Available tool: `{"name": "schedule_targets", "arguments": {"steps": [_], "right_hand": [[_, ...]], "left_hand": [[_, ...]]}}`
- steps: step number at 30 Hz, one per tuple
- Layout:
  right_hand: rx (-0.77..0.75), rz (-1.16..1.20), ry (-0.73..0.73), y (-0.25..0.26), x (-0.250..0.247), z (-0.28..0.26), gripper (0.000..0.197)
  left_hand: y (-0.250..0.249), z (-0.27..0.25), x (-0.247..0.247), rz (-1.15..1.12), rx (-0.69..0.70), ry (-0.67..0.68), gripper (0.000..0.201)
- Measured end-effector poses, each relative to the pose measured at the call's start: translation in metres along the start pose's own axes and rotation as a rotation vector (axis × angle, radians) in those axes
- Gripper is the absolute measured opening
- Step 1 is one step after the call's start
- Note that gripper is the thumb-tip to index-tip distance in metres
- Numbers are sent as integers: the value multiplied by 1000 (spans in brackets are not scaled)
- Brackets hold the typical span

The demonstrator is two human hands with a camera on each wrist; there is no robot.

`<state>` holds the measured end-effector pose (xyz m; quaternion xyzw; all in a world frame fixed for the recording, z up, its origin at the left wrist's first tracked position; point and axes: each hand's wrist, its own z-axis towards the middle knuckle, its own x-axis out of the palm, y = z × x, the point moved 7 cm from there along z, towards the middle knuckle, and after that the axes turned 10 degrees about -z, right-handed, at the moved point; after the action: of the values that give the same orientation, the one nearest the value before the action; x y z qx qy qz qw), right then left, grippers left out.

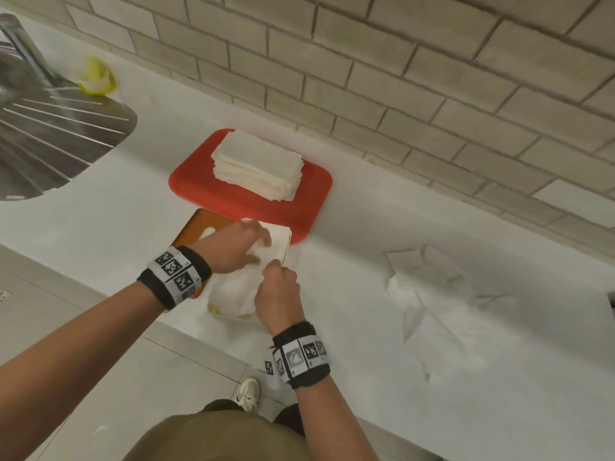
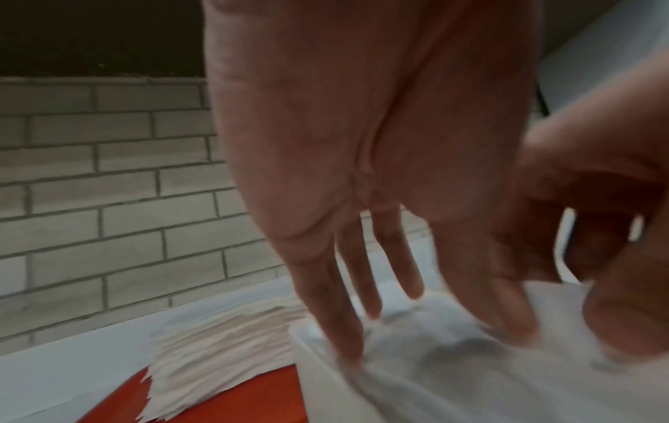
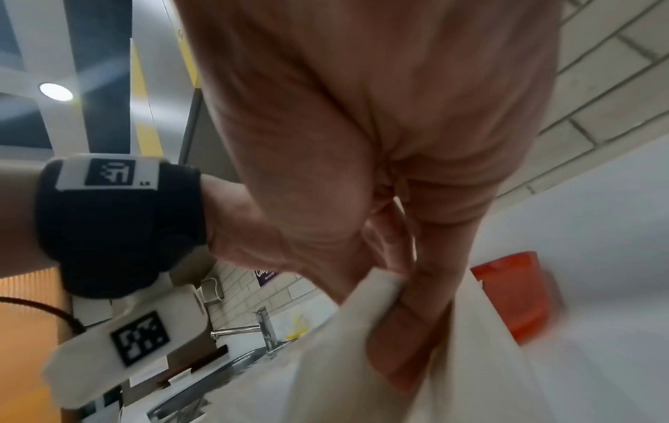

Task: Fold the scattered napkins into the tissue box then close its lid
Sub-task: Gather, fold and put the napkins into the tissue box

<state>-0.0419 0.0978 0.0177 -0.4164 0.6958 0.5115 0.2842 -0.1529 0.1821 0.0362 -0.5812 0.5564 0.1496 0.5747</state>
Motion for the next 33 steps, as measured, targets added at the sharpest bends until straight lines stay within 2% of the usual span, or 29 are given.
{"name": "schedule_targets", "arguments": {"steps": [2, 4, 6, 8, 10, 11, 14, 16, 18, 19, 21, 23, 25, 28, 30, 33], "right_hand": [[-42, 3, 9, 2, -4, -5, 36], [-76, 28, -72, -7, -21, -11, 28], [-101, 55, -200, -32, -44, -17, 14], [-87, 69, -293, -73, -68, -24, 11], [-26, 51, -393, -126, -94, -35, 14], [32, 16, -459, -157, -109, -44, 17], [352, -33, -663, -261, -150, -85, 34], [621, 26, -623, -324, -154, -108, 55], [752, 149, -462, -363, -143, -112, 65], [748, 228, -399, -373, -136, -110, 62], [643, 342, -327, -378, -125, -100, 48], [504, 357, -338, -374, -125, -90, 27], [393, 511, -343, -368, -126, -86, 21], [173, 729, -305, -347, -144, -88, 30], [60, 749, -233, -335, -155, -90, 33], [-36, 778, -87, -326, -165, -92, 45]], "left_hand": [[1, 1, 31, 111, -61, 193, 88], [1, 1, 49, 218, -116, 276, 124], [0, 1, 59, 313, -161, 319, 148], [-5, -1, 57, 336, -192, 342, 155], [-14, -2, 41, 295, -203, 271, 143], [-24, -2, 30, 270, -197, 193, 133], [-75, -6, 6, 183, -62, -162, 88], [-119, -5, 14, 10, 78, -325, 57], [-157, 8, 47, -142, 171, -301, 39], [-174, 19, 71, -195, 183, -242, 36], [-202, 47, 126, -294, 157, -103, 38], [-227, 71, 174, -460, 73, 19, 52], [-245, 86, 205, -712, -87, 104, 71], [-261, 95, 220, -1297, -333, 90, 87], [-265, 96, 209, -1564, -334, 38, 89], [-266, 88, 184, -1702, -253, 27, 92]]}}
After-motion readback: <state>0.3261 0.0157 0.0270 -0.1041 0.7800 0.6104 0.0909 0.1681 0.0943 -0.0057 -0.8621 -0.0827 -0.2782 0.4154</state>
